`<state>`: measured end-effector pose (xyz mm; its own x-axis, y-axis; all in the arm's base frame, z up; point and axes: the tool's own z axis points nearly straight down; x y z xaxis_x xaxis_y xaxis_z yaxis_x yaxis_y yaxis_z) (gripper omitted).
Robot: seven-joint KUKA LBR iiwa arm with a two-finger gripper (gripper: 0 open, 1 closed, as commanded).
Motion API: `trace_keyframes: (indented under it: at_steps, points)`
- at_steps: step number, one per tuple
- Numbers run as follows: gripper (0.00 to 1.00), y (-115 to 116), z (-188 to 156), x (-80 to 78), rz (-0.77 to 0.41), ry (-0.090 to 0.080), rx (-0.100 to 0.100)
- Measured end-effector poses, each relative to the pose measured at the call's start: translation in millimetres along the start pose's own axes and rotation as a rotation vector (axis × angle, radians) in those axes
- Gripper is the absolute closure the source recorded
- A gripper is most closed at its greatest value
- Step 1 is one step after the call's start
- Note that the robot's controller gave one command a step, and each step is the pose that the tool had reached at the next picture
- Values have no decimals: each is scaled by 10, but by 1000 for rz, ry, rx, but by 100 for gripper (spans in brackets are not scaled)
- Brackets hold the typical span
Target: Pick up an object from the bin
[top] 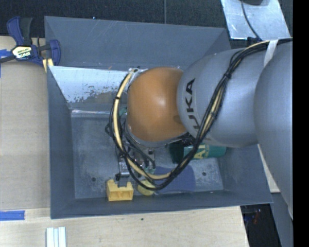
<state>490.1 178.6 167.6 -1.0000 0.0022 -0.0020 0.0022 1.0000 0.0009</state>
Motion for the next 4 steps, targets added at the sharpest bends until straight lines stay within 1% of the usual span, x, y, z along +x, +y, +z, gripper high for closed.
trace_keyframes:
  at_steps: [1, 2, 3, 4]
  points:
    - [0, 0, 0, 0, 0, 0, 0]
    - [0, 61, -70, -1, -46, -2, 0]
    - [0, -685, 391, -119, -343, -3, 0]
    - [0, -846, 536, -410, -471, -4, 4]
